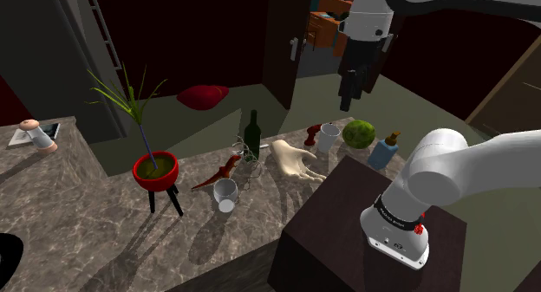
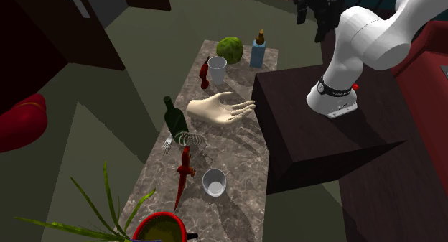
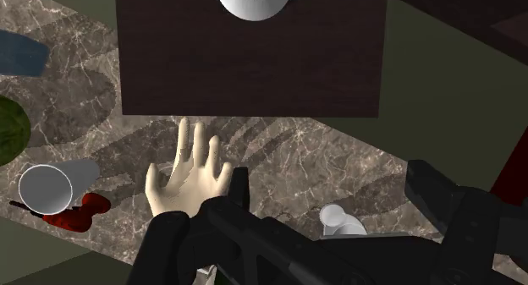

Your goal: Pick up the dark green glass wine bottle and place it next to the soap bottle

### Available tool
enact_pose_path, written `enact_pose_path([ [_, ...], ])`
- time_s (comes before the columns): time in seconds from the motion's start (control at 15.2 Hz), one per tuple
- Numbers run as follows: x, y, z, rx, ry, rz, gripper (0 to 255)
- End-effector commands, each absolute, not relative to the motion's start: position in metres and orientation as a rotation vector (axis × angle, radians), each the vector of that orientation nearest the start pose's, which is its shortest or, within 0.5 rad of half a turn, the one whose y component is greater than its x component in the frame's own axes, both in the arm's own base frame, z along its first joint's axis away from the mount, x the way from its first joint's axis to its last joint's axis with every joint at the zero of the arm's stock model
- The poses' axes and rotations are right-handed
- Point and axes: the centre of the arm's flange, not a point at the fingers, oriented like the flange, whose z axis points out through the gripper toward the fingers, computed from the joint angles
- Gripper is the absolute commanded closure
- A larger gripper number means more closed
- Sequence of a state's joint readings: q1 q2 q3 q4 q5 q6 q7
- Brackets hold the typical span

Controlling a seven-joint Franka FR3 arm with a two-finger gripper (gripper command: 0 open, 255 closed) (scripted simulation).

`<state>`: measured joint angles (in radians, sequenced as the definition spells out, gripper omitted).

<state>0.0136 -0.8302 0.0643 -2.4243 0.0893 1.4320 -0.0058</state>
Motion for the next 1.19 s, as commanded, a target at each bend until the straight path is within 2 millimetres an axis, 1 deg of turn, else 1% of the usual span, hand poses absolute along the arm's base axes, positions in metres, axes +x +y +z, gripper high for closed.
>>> enact_pose_path([
  [0.0,0.276,0.037,0.56,-3.092,-0.099,0.254,0],
  [1.12,0.448,-0.008,0.435,-3.097,-0.068,0.173,0],
])
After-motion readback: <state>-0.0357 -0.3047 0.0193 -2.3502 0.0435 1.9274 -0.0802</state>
